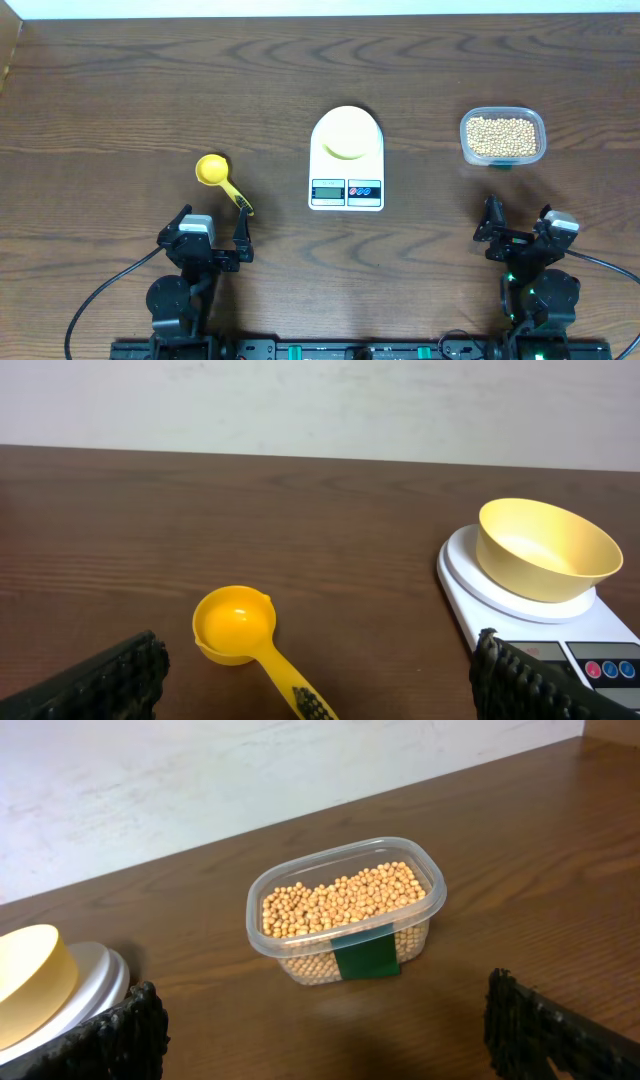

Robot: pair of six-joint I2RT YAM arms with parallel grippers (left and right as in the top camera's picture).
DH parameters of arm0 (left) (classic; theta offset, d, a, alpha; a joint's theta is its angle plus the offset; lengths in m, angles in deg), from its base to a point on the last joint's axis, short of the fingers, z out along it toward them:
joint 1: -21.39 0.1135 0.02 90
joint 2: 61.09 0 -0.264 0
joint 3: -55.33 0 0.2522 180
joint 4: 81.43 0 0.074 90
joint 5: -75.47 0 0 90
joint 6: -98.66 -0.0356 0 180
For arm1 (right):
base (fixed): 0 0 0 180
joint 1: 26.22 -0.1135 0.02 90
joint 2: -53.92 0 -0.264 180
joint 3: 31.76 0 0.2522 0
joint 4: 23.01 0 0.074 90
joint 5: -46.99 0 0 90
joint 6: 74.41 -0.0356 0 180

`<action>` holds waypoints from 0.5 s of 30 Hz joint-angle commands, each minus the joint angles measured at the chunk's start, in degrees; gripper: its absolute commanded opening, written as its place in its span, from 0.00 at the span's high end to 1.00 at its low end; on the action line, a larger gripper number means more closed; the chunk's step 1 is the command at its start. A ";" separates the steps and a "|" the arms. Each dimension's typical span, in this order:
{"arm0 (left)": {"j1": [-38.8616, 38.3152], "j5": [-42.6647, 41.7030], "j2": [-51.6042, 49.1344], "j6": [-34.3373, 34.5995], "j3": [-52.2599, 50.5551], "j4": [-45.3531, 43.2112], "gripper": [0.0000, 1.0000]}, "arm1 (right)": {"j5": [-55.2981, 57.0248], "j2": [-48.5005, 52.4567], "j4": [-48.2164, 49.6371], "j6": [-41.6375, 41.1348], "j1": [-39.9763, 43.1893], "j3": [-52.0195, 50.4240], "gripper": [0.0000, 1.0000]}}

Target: Scoop item into bowl and weigh 50g on scale

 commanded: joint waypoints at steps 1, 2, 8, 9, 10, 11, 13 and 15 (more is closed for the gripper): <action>-0.22 0.57 0.37 0.02 -1.55 0.20 0.02 | -0.11 -0.24 -0.22 -0.52 0.35 -0.09 0.01; -0.22 0.57 0.37 0.02 -1.55 0.20 0.02 | -0.11 -0.24 -0.22 -0.52 0.35 -0.09 0.01; -0.22 0.57 0.37 0.02 -1.55 0.20 0.02 | 0.46 -0.24 -0.17 -0.48 0.35 -0.09 0.01; -0.22 0.57 0.37 0.02 -1.55 0.20 0.02 | 1.16 -0.24 -0.09 -0.50 0.35 -0.09 0.01; -0.22 0.57 0.37 0.02 -1.55 0.20 0.02 | 1.20 -0.24 -0.07 -0.50 0.35 -0.09 0.01; -0.22 0.57 0.37 0.02 -1.55 0.20 0.02 | 0.98 -0.24 -0.09 -0.52 0.35 -0.09 0.01; -0.22 0.57 0.37 0.02 -1.55 0.20 0.02 | 1.01 -0.24 -0.09 -0.52 0.35 -0.09 0.01; -0.22 0.57 0.37 0.02 -1.55 0.20 0.03 | 1.01 -0.24 -0.02 -0.52 0.35 -0.09 0.01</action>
